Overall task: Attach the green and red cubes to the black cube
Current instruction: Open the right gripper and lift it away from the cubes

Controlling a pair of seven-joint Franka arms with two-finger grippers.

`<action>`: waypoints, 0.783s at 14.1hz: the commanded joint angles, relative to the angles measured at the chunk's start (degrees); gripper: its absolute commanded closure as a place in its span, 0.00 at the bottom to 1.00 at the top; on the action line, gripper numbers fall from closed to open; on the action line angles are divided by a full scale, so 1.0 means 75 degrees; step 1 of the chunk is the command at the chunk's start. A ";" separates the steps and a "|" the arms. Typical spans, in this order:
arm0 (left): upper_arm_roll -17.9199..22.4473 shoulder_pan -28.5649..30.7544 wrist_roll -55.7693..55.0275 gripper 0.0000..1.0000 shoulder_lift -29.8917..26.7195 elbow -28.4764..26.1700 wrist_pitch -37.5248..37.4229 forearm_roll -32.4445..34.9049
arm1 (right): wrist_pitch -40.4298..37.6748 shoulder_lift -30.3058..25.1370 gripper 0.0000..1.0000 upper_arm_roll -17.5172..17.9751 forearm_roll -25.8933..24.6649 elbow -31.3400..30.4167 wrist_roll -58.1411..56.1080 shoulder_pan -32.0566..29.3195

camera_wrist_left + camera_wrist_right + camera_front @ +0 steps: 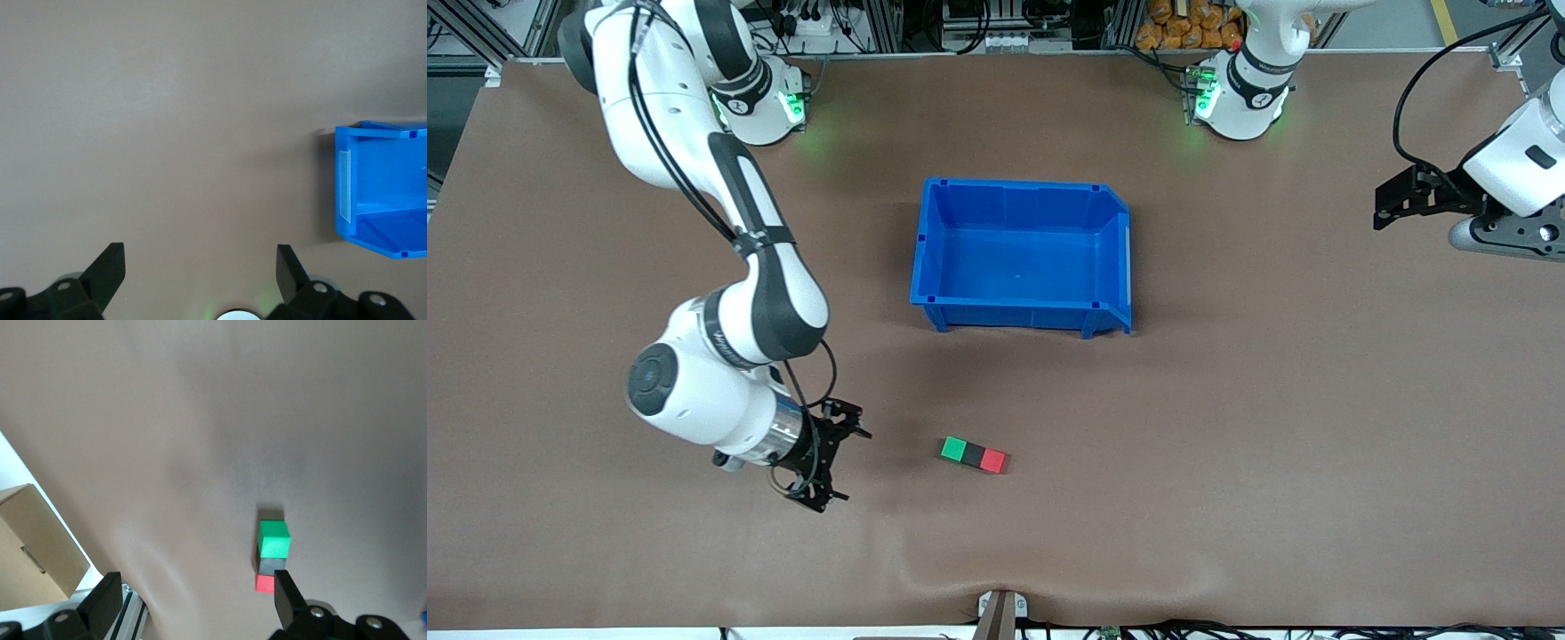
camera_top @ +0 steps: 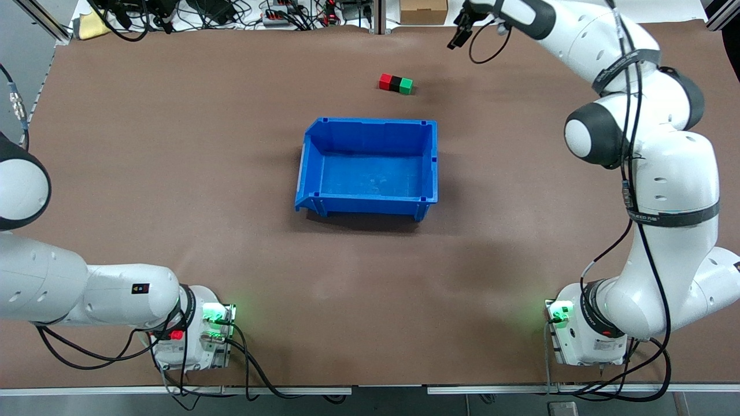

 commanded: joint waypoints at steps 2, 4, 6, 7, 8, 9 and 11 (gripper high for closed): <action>-0.0041 0.0086 0.0011 0.00 -0.0015 0.0044 0.0073 -0.0105 | -0.0983 -0.0597 0.00 0.0076 -0.0035 -0.0104 -0.0961 -0.0373; -0.0041 0.0086 0.0011 0.00 -0.0015 0.0044 0.0085 -0.0105 | -0.1090 -0.1076 0.00 0.0169 0.0012 -0.0174 -0.1639 -0.0746; -0.0041 0.0086 0.0011 0.00 -0.0015 0.0056 0.0120 -0.0105 | -0.1708 -0.1207 0.00 0.0251 0.0012 -0.0198 -0.1981 -0.1040; -0.0041 0.0086 0.0011 0.00 -0.0015 0.0056 0.0120 -0.0105 | -0.2059 -0.1242 0.00 0.0287 0.0012 -0.0187 -0.2203 -0.1227; -0.0041 0.0086 0.0011 0.00 -0.0015 0.0056 0.0120 -0.0105 | -0.2341 -0.1440 0.00 0.0438 0.0012 -0.0198 -0.2495 -0.1450; -0.0041 0.0086 0.0011 0.00 -0.0015 0.0056 0.0120 -0.0105 | -0.2565 -0.1558 0.00 0.0625 0.0012 -0.0210 -0.2881 -0.1730; -0.0041 0.0086 0.0011 0.00 -0.0015 0.0056 0.0120 -0.0105 | -0.3162 -0.1711 0.00 0.0697 -0.0069 -0.0210 -0.3374 -0.1956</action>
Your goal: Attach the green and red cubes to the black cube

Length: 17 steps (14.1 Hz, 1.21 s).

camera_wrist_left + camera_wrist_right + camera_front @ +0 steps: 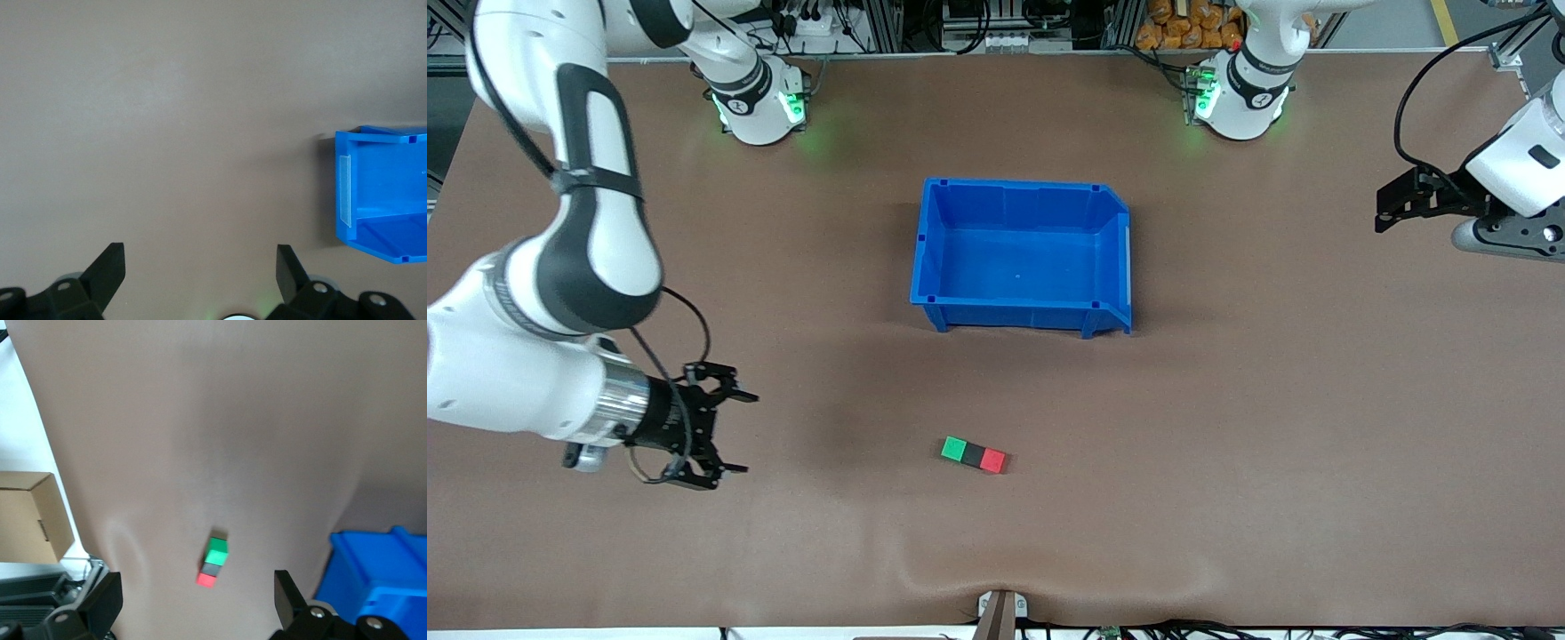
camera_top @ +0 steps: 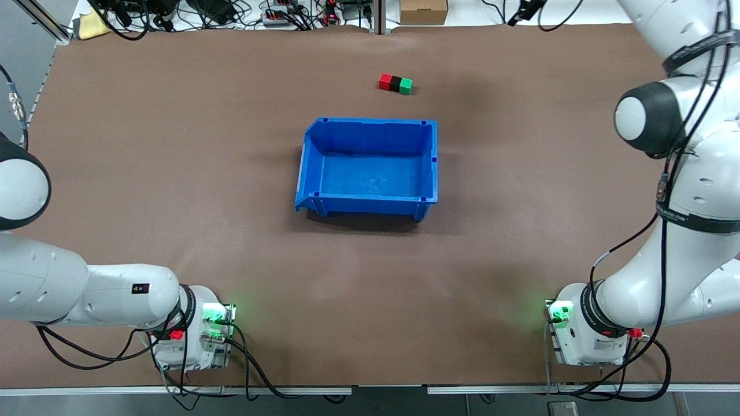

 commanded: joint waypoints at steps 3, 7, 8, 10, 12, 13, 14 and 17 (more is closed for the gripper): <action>-0.0048 0.0085 0.0011 0.00 -0.0004 0.0053 0.0036 -0.0105 | -0.0942 -0.0462 0.00 0.0229 -0.0433 -0.0209 -0.0949 -0.0420; -0.0048 0.0096 0.0011 0.00 -0.0004 0.0053 0.0036 -0.0105 | -0.1295 -0.0801 0.00 0.0253 -0.0469 -0.0220 -0.1837 -0.0737; -0.0048 0.0131 0.0011 0.00 -0.0004 0.0041 0.0036 -0.0105 | -0.1318 -0.0872 0.00 0.0264 -0.0458 -0.0220 -0.2131 -0.0830; -0.0048 0.0131 0.0011 0.00 -0.0004 0.0041 0.0060 -0.0105 | -0.1377 -0.1013 0.00 0.0346 -0.0411 -0.0232 -0.2309 -0.1146; -0.0048 0.0131 0.0011 0.00 -0.0004 0.0041 0.0060 -0.0117 | -0.1458 -0.1246 0.00 0.0603 -0.0446 -0.0232 -0.2764 -0.1462; -0.0048 0.0131 0.0011 0.00 -0.0004 0.0041 0.0060 -0.0105 | -0.1610 -0.1352 0.00 0.0651 -0.0446 -0.0232 -0.3161 -0.1580; -0.0048 0.0131 0.0011 0.00 -0.0004 0.0041 0.0060 -0.0105 | -0.1948 -0.1457 0.00 0.0663 -0.0504 -0.0232 -0.3931 -0.1709; -0.0048 0.0131 0.0011 0.00 -0.0004 0.0030 0.0060 -0.0117 | -0.2734 -0.1879 0.00 0.0651 -0.1450 -0.0255 -0.6196 -0.1816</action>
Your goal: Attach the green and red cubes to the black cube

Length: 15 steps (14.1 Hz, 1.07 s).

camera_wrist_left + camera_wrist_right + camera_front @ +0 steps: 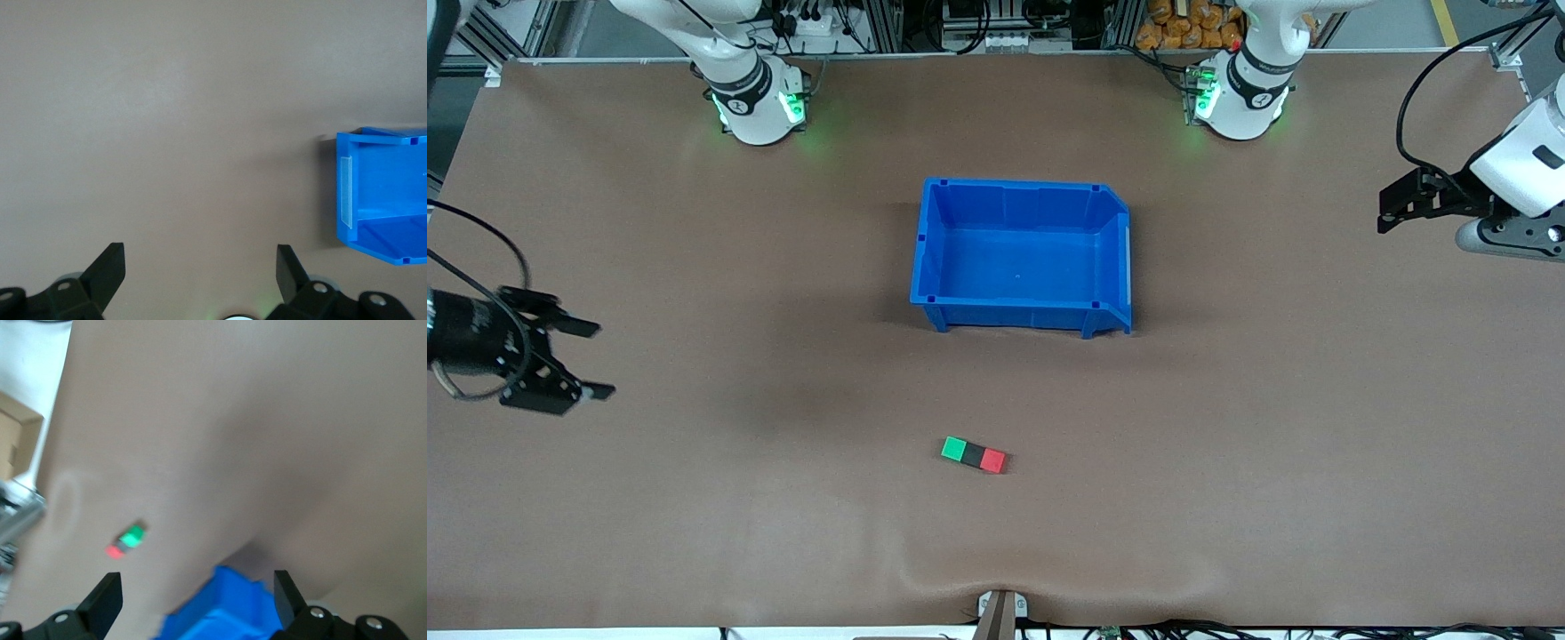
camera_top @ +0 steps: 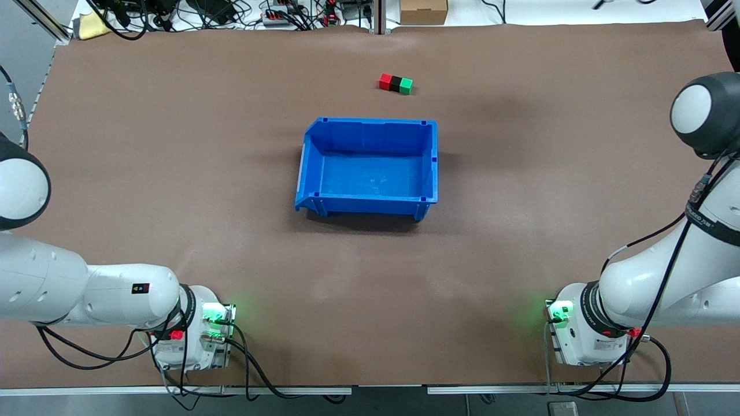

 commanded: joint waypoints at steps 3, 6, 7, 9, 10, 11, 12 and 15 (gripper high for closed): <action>-0.0062 0.0107 0.0023 0.00 -0.0004 0.0031 0.0039 -0.0117 | -0.0584 -0.0985 0.00 0.0219 -0.1279 -0.0689 -0.2739 -0.0157; -0.0062 0.0118 0.0012 0.00 0.0008 0.0019 0.0063 -0.0117 | -0.0584 -0.1560 0.00 0.0219 -0.2172 -0.1042 -0.4861 -0.0110; -0.0051 0.0118 0.0012 0.00 0.0008 0.0007 0.0063 -0.0117 | -0.0596 -0.1794 0.00 0.0207 -0.2196 -0.1182 -0.5296 -0.0145; -0.0051 0.0118 0.0012 0.00 0.0008 0.0007 0.0063 -0.0117 | -0.0608 -0.2228 0.00 0.0196 -0.2231 -0.1545 -0.5884 -0.0203; -0.0051 0.0118 0.0012 0.00 0.0008 0.0007 0.0063 -0.0117 | -0.0620 -0.2415 0.00 0.0196 -0.2336 -0.1709 -0.6153 -0.0238; -0.0051 0.0118 0.0012 0.00 0.0008 0.0007 0.0063 -0.0117 | -0.0620 -0.2626 0.00 0.0196 -0.2476 -0.1885 -0.6342 -0.0239; -0.0051 0.0118 0.0012 0.00 0.0008 0.0007 0.0063 -0.0117 | -0.0596 -0.2837 0.00 0.0207 -0.2535 -0.2061 -0.6378 -0.0239; -0.0051 0.0118 0.0012 0.00 0.0008 0.0007 0.0063 -0.0117 | -0.0550 -0.3411 0.00 0.0207 -0.2536 -0.2459 -0.6646 -0.0239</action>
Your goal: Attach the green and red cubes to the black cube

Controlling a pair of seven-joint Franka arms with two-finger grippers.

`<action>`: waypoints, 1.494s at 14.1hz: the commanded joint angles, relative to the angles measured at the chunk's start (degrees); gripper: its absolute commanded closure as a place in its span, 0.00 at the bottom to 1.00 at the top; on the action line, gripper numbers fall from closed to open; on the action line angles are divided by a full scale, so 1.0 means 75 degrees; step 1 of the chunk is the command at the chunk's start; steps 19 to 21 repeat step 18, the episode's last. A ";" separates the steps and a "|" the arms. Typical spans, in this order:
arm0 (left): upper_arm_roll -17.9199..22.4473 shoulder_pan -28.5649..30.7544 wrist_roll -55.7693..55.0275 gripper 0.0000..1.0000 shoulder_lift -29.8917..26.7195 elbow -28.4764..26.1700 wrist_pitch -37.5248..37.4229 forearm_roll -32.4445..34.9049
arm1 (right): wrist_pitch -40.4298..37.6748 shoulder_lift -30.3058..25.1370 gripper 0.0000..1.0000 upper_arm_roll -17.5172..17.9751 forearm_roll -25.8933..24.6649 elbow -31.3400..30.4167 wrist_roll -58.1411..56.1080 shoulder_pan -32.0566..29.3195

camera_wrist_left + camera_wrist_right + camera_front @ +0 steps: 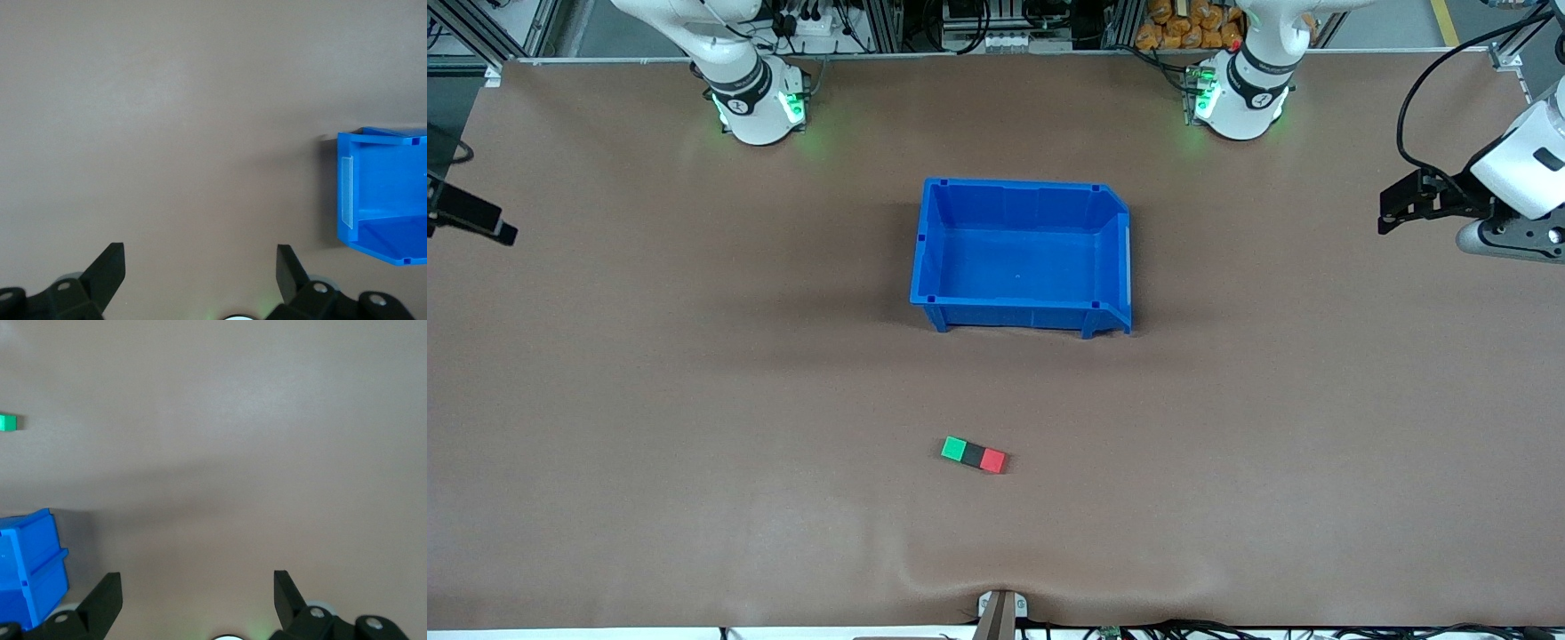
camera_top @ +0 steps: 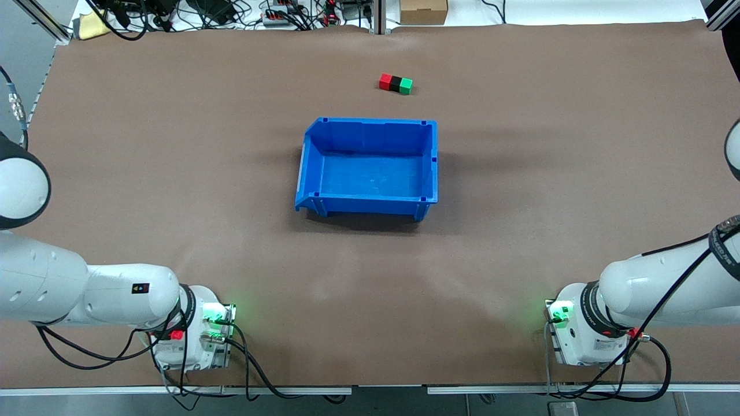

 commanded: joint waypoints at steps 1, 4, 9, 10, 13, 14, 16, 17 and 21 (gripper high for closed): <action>-0.0056 0.0092 0.0012 0.00 -0.0005 0.0022 0.0051 -0.0117 | 0.0317 -0.0962 0.00 0.0118 -0.0144 -0.1055 -0.0508 -0.0185; -0.0056 0.0104 0.0023 0.00 -0.0005 0.0022 0.0051 -0.0117 | 0.0693 -0.1597 0.00 0.0153 -0.0144 -0.1866 -0.0756 -0.0244; -0.0056 0.0104 0.0023 0.00 -0.0005 0.0022 0.0051 -0.0117 | 0.0670 -0.1610 0.00 0.0165 -0.0144 -0.1856 -0.1048 -0.0232; -0.0056 0.0115 0.0023 0.00 -0.0005 0.0011 0.0051 -0.0117 | 0.0670 -0.1598 0.00 0.0165 -0.0144 -0.1832 -0.1061 -0.0232; -0.0056 0.0198 0.0035 0.00 0.0007 0.0011 0.0063 -0.0117 | 0.0658 -0.1598 0.00 0.0165 -0.0144 -0.1797 -0.1154 -0.0232; -0.0056 0.0198 0.0035 0.00 0.0007 0.0011 0.0098 -0.0117 | 0.0658 -0.1598 0.00 0.0165 -0.0144 -0.1809 -0.1166 -0.0232; -0.0056 0.0198 0.0047 0.00 0.0019 0.0011 0.0098 -0.0117 | 0.0635 -0.1598 0.00 0.0165 -0.0144 -0.1809 -0.1166 -0.0232; -0.0056 0.0198 0.0047 0.00 0.0019 0.0011 0.0098 -0.0117 | 0.0623 -0.1598 0.00 0.0165 -0.0144 -0.1797 -0.1178 -0.0232; -0.0056 0.0198 0.0047 0.00 0.0007 0.0011 0.0098 -0.0117 | 0.0623 -0.1598 0.00 0.0165 -0.0144 -0.1809 -0.1178 -0.0232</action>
